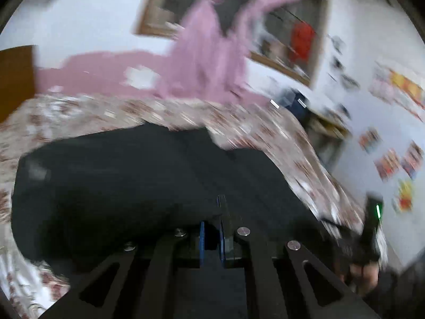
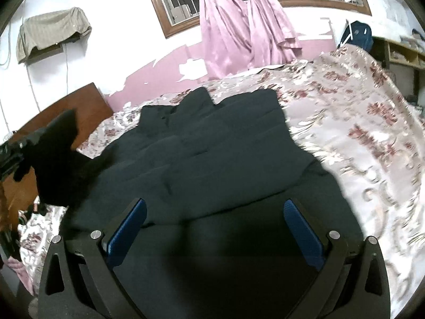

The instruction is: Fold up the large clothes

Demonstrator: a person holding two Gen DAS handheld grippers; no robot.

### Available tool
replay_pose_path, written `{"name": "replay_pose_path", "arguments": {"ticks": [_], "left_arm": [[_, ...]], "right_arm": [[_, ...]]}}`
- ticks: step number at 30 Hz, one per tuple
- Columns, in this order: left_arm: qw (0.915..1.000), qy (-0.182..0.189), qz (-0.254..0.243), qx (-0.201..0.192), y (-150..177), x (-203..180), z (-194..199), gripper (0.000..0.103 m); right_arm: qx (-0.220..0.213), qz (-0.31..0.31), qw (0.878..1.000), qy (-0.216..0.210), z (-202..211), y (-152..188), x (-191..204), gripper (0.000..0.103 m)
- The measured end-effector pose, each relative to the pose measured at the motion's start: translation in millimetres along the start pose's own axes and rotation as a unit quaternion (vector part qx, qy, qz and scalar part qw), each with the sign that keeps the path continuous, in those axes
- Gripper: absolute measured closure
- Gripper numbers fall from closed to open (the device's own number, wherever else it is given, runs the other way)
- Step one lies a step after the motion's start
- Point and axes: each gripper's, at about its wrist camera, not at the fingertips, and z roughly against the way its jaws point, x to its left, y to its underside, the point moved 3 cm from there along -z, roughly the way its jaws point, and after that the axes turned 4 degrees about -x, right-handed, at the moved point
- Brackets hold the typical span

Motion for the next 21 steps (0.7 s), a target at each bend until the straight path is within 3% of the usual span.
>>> {"name": "replay_pose_path", "arguments": {"ticks": [5,12,15,17,18,21], "left_arm": [[0.9957,0.032,-0.032,0.080,46.3,-31.0,-26.7,0.095],[0.9899,0.077,-0.001,0.119,80.2,-31.3,-25.6,0.083],[0.9865,0.100,-0.002,0.130,90.2,-30.2,-19.3,0.067],[0.9846,0.112,0.000,0.134,95.8,-29.1,-13.9,0.023],[0.9848,0.117,0.005,0.128,98.3,-28.9,-9.5,0.018],[0.9850,0.122,0.017,0.121,103.6,-22.5,3.6,0.017]], "right_arm": [[-0.001,0.009,1.000,0.014,8.6,-13.5,-13.3,0.002],[0.010,0.029,0.999,0.013,9.6,-14.1,-4.7,0.002],[0.018,0.035,0.999,0.011,5.9,-12.2,4.2,0.002],[0.023,0.036,0.999,0.005,1.7,-11.4,11.0,0.002],[0.026,0.036,0.999,0.002,0.5,-10.6,15.0,0.002],[0.032,0.042,0.999,-0.009,-3.4,-6.7,31.3,0.002]]}}
